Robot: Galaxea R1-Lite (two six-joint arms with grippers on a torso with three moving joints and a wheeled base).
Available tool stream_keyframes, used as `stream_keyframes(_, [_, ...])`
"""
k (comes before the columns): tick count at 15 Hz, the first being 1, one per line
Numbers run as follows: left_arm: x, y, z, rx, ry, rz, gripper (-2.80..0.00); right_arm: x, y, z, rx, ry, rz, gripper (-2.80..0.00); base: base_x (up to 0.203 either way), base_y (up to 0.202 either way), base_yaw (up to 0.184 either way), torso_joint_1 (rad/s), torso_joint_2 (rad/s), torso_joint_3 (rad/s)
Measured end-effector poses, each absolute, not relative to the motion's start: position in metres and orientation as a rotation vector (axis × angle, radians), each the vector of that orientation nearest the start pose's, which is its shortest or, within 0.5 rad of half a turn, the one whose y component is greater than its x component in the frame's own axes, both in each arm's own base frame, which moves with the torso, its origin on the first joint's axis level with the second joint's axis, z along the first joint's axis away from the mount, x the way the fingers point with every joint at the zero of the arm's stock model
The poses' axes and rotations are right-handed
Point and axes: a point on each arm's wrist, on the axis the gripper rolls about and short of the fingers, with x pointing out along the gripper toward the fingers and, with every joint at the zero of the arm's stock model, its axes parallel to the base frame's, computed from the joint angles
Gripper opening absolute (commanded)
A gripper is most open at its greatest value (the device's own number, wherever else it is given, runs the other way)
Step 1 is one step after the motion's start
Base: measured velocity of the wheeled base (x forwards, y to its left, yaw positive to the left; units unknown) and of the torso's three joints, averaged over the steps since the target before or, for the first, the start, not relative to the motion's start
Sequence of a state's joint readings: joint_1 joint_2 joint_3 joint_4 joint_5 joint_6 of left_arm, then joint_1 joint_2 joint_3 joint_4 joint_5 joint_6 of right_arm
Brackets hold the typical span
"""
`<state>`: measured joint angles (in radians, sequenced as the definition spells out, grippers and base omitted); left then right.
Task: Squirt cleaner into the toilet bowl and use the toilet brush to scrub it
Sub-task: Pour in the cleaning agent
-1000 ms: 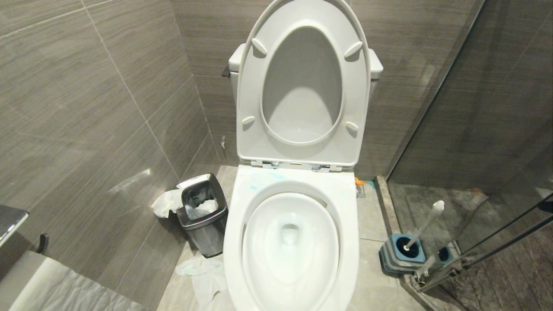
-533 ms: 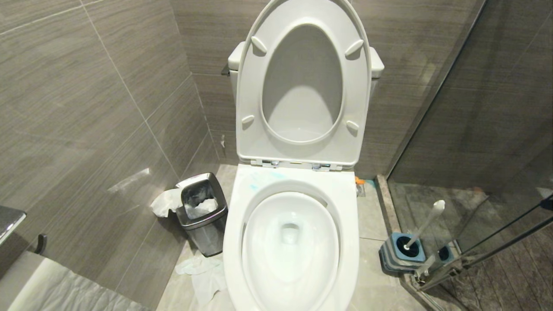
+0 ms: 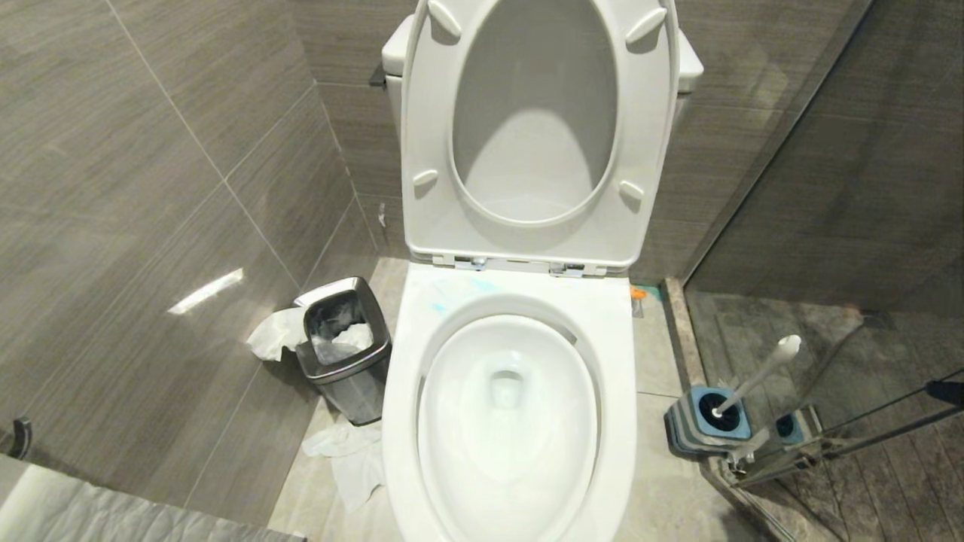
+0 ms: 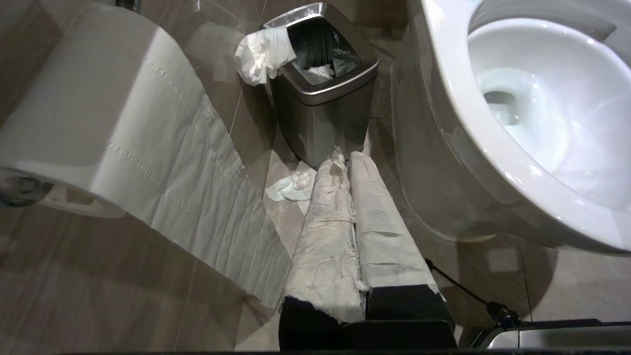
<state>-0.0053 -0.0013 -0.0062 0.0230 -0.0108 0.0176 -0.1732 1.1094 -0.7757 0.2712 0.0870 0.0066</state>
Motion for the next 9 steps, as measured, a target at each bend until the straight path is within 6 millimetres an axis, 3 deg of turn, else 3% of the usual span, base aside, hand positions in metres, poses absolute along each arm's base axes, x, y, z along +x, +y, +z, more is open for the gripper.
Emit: stream_keyframes(9, [-0.0234,-0.0001,0.0747,0.017,0.016,-0.017,-2.8,0.1289,-0.0203,0.2141,0.088,0.62,-0.081,-2.8,0.0,0.0,0.0,0.001,0.0,-0.197])
